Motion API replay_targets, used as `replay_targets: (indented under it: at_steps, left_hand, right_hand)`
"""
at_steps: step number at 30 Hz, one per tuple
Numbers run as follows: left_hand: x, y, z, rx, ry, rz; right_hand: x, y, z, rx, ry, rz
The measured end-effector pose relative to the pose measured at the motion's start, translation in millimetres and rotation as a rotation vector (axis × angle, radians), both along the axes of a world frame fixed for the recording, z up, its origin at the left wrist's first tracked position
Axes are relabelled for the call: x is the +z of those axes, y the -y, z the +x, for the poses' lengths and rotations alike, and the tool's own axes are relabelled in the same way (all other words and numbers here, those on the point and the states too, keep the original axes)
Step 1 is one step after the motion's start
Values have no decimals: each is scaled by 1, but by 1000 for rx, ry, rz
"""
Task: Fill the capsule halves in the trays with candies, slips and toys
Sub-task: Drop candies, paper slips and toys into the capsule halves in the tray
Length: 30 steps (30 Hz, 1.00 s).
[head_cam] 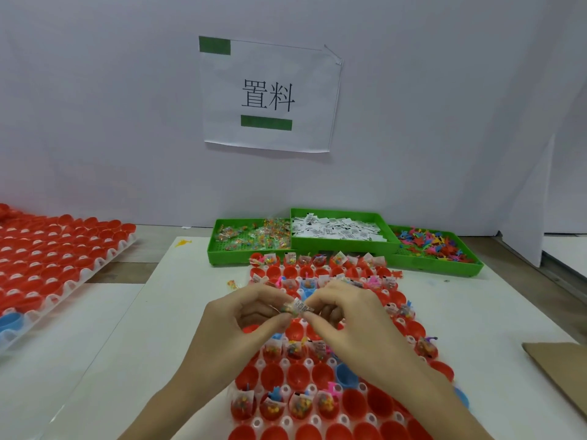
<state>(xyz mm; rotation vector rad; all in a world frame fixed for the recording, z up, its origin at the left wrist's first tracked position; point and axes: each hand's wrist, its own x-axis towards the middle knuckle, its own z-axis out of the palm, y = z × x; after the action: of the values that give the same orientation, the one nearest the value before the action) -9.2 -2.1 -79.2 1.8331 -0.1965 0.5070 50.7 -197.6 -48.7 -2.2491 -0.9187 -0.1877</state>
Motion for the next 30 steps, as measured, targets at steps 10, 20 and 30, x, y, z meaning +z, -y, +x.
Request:
replay_targets:
  at_steps: [10, 20, 30]
  left_hand:
    - [2, -2, -1, 67, 93, 177]
    - [4, -1, -4, 60, 75, 144]
    - [1, -2, -2, 81, 77, 178]
  right_hand:
    - [0, 2, -3, 100, -15, -38]
    - [20, 48, 70, -277, -22, 301]
    - [-1, 125, 233, -741, -56, -193]
